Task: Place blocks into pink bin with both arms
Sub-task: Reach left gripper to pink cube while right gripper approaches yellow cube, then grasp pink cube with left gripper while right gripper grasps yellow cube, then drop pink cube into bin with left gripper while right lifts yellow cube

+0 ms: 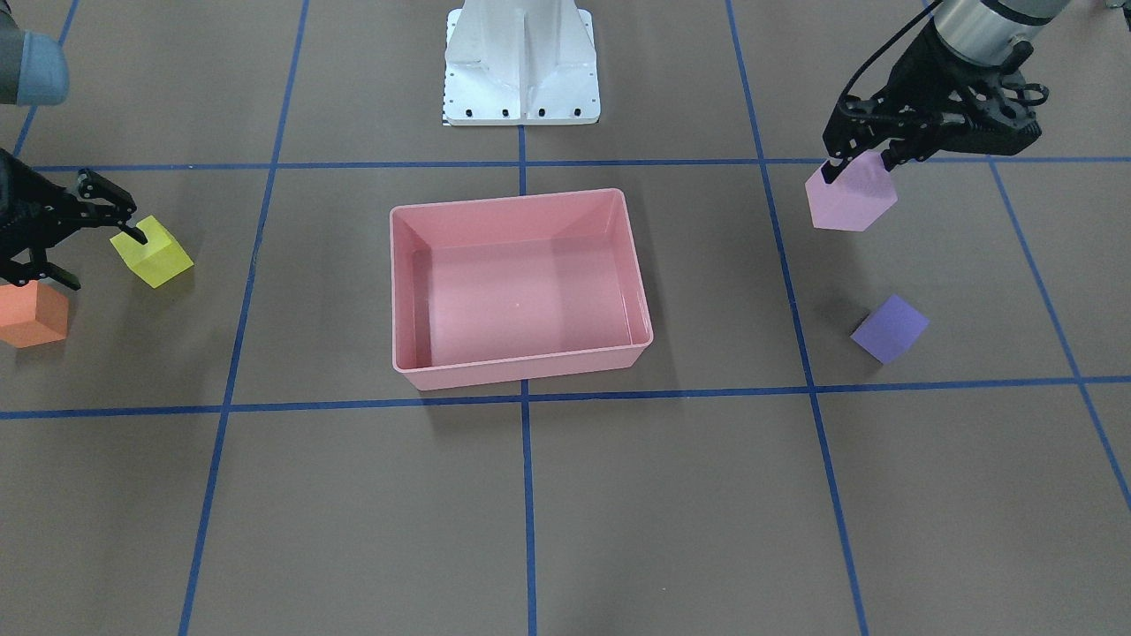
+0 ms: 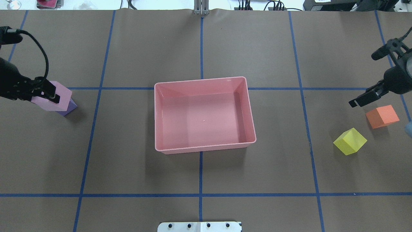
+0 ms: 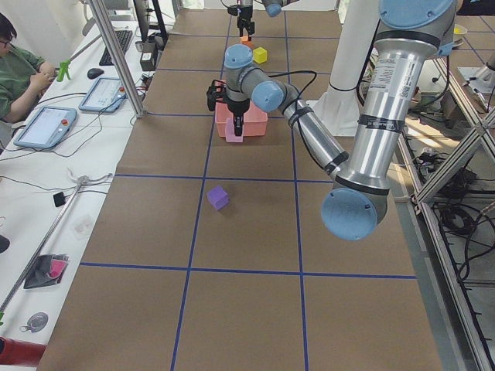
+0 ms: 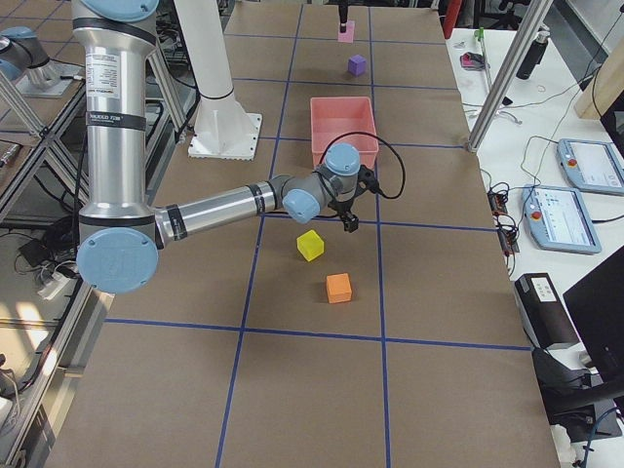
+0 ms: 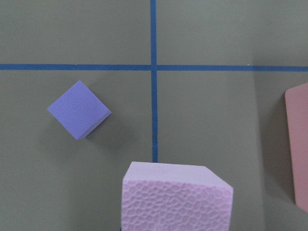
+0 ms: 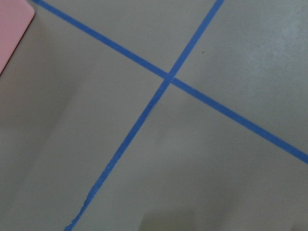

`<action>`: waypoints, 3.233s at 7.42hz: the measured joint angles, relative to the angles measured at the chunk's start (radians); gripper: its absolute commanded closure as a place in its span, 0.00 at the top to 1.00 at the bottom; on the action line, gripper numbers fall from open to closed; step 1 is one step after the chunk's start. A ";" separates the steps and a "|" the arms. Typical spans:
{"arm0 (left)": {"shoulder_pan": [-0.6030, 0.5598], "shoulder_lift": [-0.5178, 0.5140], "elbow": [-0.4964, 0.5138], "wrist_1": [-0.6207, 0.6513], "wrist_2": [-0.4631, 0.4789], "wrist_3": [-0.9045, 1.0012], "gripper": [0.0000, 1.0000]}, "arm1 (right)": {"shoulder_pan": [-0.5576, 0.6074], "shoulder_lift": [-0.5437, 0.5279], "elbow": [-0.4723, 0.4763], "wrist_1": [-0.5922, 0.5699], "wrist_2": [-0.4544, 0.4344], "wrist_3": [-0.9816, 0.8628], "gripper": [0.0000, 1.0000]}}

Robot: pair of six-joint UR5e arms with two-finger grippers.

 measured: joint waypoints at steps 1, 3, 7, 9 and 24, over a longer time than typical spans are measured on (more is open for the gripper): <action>0.020 -0.037 0.001 0.023 0.003 -0.033 0.00 | -0.032 -0.017 -0.002 0.011 -0.030 0.002 1.00; 0.062 -0.076 0.002 0.035 0.007 -0.095 0.00 | -0.077 -0.036 -0.014 0.015 -0.079 0.004 0.99; 0.091 -0.092 0.003 0.037 0.034 -0.127 0.00 | -0.144 -0.052 -0.023 0.009 -0.100 0.062 1.00; 0.092 -0.092 0.004 0.037 0.036 -0.128 0.00 | -0.163 -0.054 -0.034 0.006 -0.116 0.082 1.00; 0.364 -0.484 0.241 0.038 0.212 -0.465 0.89 | 0.060 -0.025 -0.038 -0.045 0.070 0.087 0.00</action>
